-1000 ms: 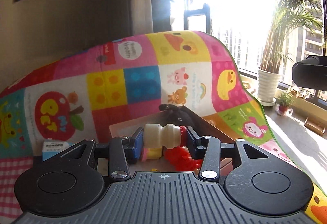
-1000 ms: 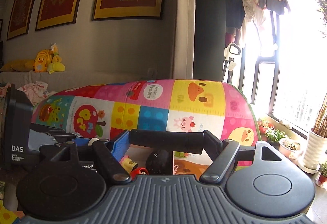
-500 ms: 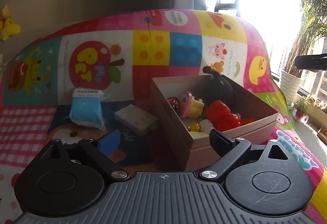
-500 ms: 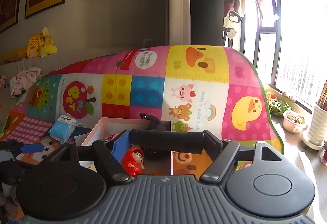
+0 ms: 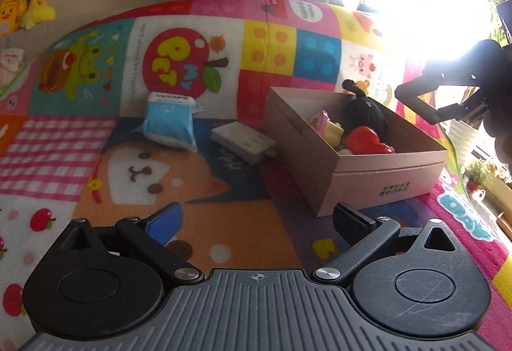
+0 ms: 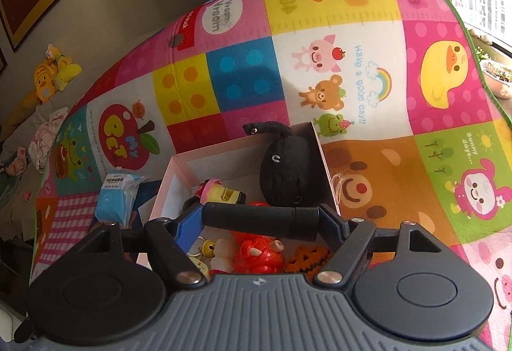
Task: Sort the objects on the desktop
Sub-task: 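Lower the black tube into the pink box and open the right gripper, then grasp the small white card with the right gripper while the left gripper approaches the blue wipe pack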
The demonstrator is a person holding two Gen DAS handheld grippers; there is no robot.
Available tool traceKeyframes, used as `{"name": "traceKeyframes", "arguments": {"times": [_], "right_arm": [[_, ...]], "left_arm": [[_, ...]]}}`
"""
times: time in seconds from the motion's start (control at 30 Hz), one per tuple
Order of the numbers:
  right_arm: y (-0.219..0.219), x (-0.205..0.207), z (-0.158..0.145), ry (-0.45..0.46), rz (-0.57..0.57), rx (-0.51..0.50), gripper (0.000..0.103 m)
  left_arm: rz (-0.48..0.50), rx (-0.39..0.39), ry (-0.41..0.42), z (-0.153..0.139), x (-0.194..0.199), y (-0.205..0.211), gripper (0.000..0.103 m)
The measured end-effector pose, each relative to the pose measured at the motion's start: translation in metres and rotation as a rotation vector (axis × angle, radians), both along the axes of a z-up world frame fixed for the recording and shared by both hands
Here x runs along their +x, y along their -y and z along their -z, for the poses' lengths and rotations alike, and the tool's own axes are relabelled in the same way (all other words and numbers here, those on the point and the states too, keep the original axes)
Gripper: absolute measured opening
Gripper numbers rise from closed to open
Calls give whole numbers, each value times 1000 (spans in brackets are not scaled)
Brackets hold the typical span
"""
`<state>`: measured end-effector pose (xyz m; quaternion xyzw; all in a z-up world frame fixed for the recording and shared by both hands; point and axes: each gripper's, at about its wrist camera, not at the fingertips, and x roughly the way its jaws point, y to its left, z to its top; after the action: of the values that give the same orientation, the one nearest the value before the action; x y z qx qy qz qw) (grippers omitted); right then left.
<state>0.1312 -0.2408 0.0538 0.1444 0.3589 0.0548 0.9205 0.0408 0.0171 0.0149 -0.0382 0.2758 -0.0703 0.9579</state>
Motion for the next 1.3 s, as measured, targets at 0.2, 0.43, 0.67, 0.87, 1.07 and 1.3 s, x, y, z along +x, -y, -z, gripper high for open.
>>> {"name": "traceKeyframes", "arguments": {"times": [0.2, 0.43, 0.67, 0.87, 1.07, 1.3], "right_arm": [[15, 6, 10, -16, 105, 111, 92], [20, -8, 0, 66, 110, 92, 94], [12, -13, 1, 55, 67, 77, 94], [-46, -22, -7, 117, -112, -104, 94], [-120, 12, -20, 72, -301, -142, 69], [-192, 96, 9, -157, -327, -94, 53]], "left_arm": [[14, 1, -5, 3, 0, 3, 103], [-2, 2, -14, 4, 1, 0, 103], [-25, 28, -19, 4, 0, -1, 103], [-152, 105, 0, 6, 4, -21, 103], [-317, -33, -35, 13, 14, -67, 103], [-312, -61, -29, 14, 9, -70, 103]]}}
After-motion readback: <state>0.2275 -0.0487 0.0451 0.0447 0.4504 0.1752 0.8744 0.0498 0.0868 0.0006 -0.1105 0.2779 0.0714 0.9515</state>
